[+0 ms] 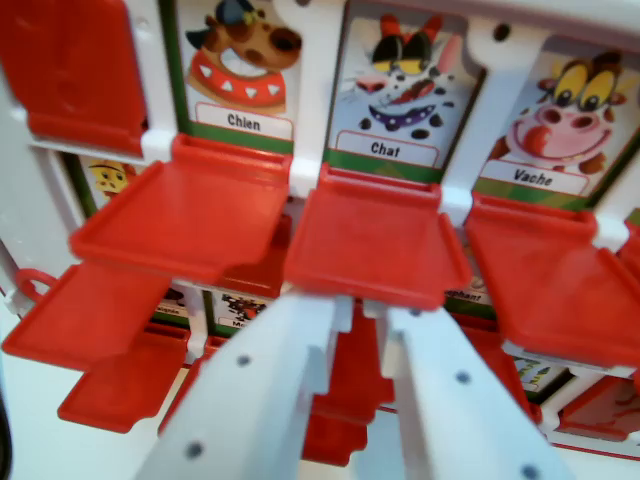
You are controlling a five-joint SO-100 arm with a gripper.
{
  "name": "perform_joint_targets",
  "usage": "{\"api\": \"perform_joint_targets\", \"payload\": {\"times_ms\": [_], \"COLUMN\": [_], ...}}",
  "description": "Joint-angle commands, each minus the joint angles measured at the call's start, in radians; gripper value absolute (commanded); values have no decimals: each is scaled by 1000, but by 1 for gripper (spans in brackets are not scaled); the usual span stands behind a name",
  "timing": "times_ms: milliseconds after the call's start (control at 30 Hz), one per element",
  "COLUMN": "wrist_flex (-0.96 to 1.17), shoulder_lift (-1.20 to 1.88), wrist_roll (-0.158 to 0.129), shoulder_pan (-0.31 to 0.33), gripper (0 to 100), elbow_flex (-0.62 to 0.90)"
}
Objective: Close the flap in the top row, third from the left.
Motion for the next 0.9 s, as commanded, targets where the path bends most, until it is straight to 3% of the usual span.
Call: {"api": "perform_joint_targets", "payload": {"times_ms": [0,633,867], "wrist_flex": [-12,21,57], "shoulder_lift": [3,-167,-160], "wrist_roll": [-8,-8,-11], "shoulder_pan": [-3,41,52], "gripper": [0,0,0], "elbow_flex": [-147,-371,-388]}}
